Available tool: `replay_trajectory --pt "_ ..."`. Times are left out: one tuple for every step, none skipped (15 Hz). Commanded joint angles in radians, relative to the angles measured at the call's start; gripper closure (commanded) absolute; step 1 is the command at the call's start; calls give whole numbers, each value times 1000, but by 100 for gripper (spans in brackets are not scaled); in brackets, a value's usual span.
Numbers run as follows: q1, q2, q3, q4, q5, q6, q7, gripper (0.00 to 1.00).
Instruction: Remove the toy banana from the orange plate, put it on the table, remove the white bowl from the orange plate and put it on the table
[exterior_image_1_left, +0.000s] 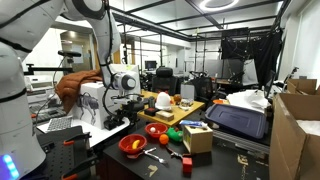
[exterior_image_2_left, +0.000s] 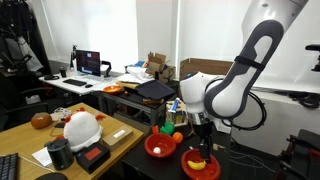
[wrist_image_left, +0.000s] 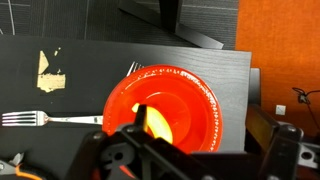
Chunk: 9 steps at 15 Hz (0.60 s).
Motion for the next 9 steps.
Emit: replay_trajectory --pt "33 -6 -19 -8 -59 14 -3 0" --pt "39 -1 -20 -4 -76 23 1 0" --pt "48 4 -26 0 -94 27 10 0" --pt "54 14 -29 8 -110 31 14 0" --pt "52 22 -27 12 -113 38 8 0" --pt "52 42 -27 23 -114 48 7 0" --pt "49 65 -25 34 -110 61 4 0" --pt "52 87 -30 45 -110 78 9 0" --pt "46 112 -29 60 -101 102 1 0"
